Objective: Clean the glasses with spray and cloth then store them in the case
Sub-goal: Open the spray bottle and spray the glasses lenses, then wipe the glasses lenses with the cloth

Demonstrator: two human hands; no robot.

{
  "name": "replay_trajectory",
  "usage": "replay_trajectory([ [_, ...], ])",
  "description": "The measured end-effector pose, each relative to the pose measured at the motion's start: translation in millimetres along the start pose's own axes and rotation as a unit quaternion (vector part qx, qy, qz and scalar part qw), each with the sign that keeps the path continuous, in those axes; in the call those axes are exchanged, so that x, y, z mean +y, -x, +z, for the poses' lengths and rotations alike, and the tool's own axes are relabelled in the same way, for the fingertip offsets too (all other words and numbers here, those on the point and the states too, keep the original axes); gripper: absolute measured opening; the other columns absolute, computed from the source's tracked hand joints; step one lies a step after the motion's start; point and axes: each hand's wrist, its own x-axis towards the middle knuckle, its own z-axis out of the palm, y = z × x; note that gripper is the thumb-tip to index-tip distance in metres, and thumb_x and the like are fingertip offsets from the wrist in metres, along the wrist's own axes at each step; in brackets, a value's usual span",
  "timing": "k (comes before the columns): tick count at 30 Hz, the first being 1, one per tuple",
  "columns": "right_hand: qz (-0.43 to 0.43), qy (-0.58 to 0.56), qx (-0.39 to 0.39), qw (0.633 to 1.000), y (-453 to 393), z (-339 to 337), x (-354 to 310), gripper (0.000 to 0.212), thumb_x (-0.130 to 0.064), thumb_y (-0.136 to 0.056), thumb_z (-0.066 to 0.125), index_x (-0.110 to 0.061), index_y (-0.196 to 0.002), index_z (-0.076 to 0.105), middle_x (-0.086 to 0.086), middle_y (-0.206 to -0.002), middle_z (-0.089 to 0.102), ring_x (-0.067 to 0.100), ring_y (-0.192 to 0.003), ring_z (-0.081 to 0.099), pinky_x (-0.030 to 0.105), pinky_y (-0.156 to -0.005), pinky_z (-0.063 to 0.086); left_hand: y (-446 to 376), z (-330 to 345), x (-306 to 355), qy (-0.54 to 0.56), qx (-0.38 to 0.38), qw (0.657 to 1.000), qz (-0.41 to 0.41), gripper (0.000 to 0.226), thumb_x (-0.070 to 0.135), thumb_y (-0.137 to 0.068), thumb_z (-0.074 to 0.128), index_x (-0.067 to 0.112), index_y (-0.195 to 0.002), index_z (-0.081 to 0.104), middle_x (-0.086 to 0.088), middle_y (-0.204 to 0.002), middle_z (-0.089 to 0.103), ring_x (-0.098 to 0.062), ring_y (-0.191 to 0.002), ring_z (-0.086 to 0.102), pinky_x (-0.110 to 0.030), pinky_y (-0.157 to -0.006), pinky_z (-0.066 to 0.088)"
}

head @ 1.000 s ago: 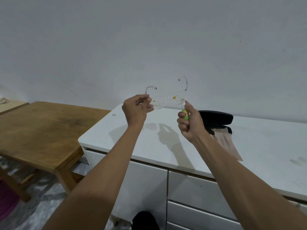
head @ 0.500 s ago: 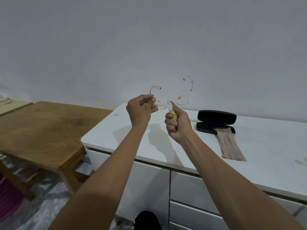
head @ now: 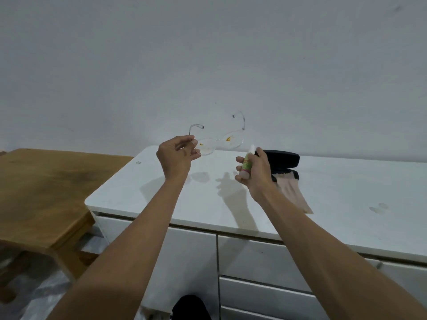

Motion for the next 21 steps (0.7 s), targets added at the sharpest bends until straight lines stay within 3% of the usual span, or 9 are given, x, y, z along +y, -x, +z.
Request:
replay_trajectory([
  [2,-0.057,0.047,0.031,0.997,-3.7,-23.2,-13.2,0.019,-0.012,-0.101,0.053,-0.015,-0.119,0.056,0.013,-0.099,0.064,0.020,-0.068,0.057,0.031,-0.049,0.052,3.1,5.4,-4.4,-0.002,-0.007,1.000,0.001,0.011,-0.006,-0.086,0.074,-0.001,-0.096,0.075,-0.020,-0.084,0.073,-0.026,-0.060,0.071,-0.037,-0.067,0.064],
  [4,-0.106,0.090,0.088,0.986,-4.4,-50.2,-30.0,0.020,-0.015,-0.099,0.060,-0.008,-0.117,0.061,0.012,-0.100,0.065,0.019,-0.074,0.063,0.038,-0.064,0.064,6.8,14.0,-9.5,0.001,-0.014,1.000,-0.003,0.011,-0.005,-0.086,0.074,0.000,-0.095,0.075,-0.020,-0.084,0.074,-0.027,-0.062,0.072,-0.037,-0.067,0.064],
  [8,-0.214,0.182,0.213,0.936,6.3,-106.8,-62.3,0.028,-0.030,-0.089,0.072,-0.026,-0.116,0.066,0.008,-0.098,0.072,0.020,-0.077,0.065,0.046,-0.086,0.061,21.1,43.4,-20.3,0.014,-0.043,0.999,-0.005,0.010,-0.005,-0.086,0.074,0.002,-0.094,0.076,-0.020,-0.084,0.074,-0.030,-0.064,0.072,-0.037,-0.067,0.064],
  [12,-0.272,0.199,0.304,0.891,27.3,-157.6,-88.6,0.030,-0.019,-0.090,0.076,-0.017,-0.119,0.070,-0.001,-0.090,0.070,0.010,-0.071,0.065,0.030,-0.076,0.058,45.7,83.8,-31.1,0.023,-0.085,0.996,-0.019,0.010,-0.005,-0.086,0.074,0.004,-0.089,0.075,-0.021,-0.083,0.073,-0.027,-0.060,0.072,-0.038,-0.066,0.064],
  [17,-0.269,0.247,0.399,0.841,49.3,-218.9,-104.7,0.028,-0.015,-0.088,0.078,-0.020,-0.115,0.071,0.001,-0.094,0.073,0.024,-0.092,0.073,0.042,-0.092,0.059,73.0,127.8,-48.1,0.008,-0.125,0.992,-0.024,0.018,-0.006,-0.085,0.072,0.011,-0.083,0.077,-0.019,-0.084,0.075,-0.030,-0.066,0.074,-0.044,-0.069,0.065],
  [21,-0.254,0.281,0.443,0.812,65.9,-255.9,-107.4,0.032,-0.014,-0.090,0.075,-0.018,-0.121,0.069,0.009,-0.106,0.076,0.027,-0.098,0.072,0.034,-0.092,0.056,91.6,150.8,-56.8,0.015,-0.147,0.989,-0.028,0.011,-0.004,-0.086,0.074,0.006,-0.089,0.078,-0.013,-0.083,0.076,-0.030,-0.073,0.077,-0.042,-0.068,0.065],
])
